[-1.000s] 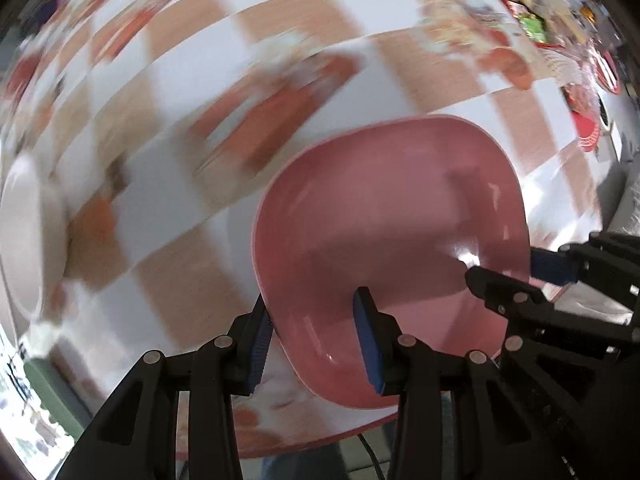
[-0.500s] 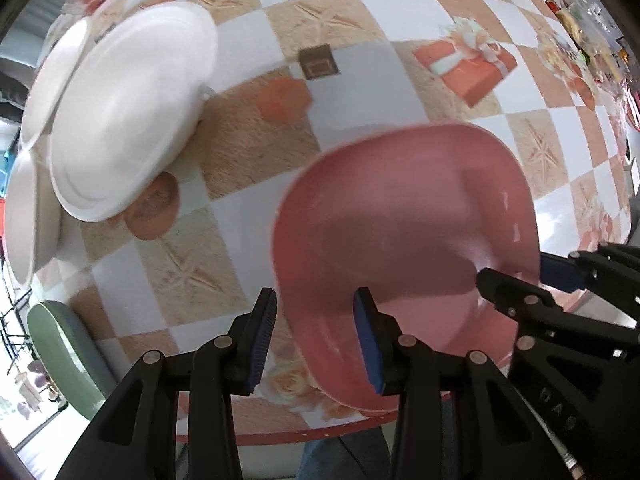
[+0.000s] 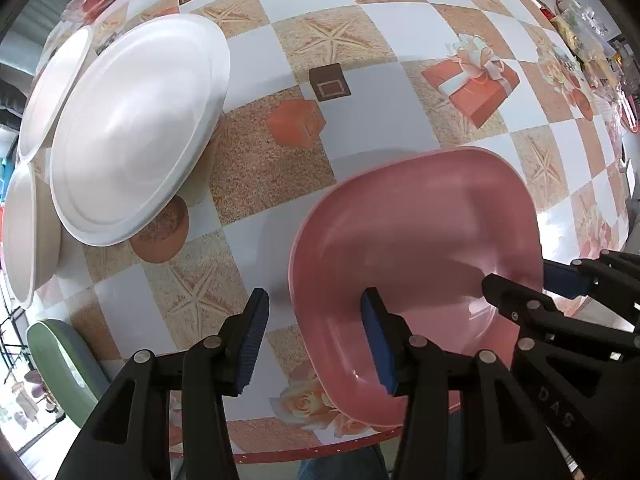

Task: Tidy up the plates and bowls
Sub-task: 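Lift the pink plate with both grippers and carry it toward the green plate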

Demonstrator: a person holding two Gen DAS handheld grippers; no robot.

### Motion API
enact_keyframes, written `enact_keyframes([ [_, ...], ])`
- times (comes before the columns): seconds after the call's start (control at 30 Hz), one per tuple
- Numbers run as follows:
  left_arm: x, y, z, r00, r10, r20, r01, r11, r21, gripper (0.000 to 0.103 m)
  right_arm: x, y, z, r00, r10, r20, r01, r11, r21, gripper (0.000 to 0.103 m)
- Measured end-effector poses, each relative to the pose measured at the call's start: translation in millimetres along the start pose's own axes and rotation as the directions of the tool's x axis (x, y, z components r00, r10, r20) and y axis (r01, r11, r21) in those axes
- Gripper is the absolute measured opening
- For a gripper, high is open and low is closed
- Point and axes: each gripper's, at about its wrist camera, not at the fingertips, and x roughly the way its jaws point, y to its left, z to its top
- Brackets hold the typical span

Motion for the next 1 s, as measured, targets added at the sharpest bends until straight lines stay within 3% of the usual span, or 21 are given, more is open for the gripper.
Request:
enact_keyframes([
  [0.27, 1.7, -13.1, 2.9, 1.0, -0.004, 0.007, 0.004, 1.0, 0.01, 0.052, -1.4, -2.0, 3.0, 1.0, -0.004, -0.007, 0.004, 1.0, -0.005, 0.03],
  [0.37, -0.9, 1.4, -3.1, 1.0, -0.012, 0.005, 0.012, 1.0, 0.004, 0.052, -0.3, 0.6, 3.9, 1.0, 0.004, -0.01, -0.004, 1.0, -0.009, 0.034],
  [0.4, -0.1, 4.0, -4.9, 1.0, -0.013, 0.006, 0.013, 1.0, 0.004, 0.051, 0.5, 2.5, 3.9, 1.0, 0.01, -0.01, -0.01, 1.0, -0.014, 0.04],
  [0.6, 5.8, 21.3, -8.8, 0.999, -0.047, 0.004, 0.047, 0.998, -0.038, 0.052, 4.5, 13.7, 5.6, 1.0, -0.029, -0.012, 0.028, 0.999, -0.032, 0.041],
  [0.77, 8.6, 23.3, -7.8, 0.998, -0.056, 0.0, 0.056, 0.998, -0.034, 0.05, 5.2, 15.3, 5.6, 1.0, -0.021, -0.02, 0.021, 1.0, -0.016, 0.041],
  [0.83, 6.3, 23.4, -9.1, 0.997, -0.073, -0.008, 0.073, 0.997, -0.015, 0.039, 5.7, 17.0, 4.1, 0.999, 0.004, -0.034, -0.004, 1.0, 0.004, 0.03],
  [1.0, 3.2, 28.8, -19.2, 0.998, -0.065, -0.012, 0.065, 0.998, 0.017, 0.039, 10.6, 24.9, -3.4, 0.999, 0.016, -0.052, -0.016, 1.0, 0.003, 0.03],
])
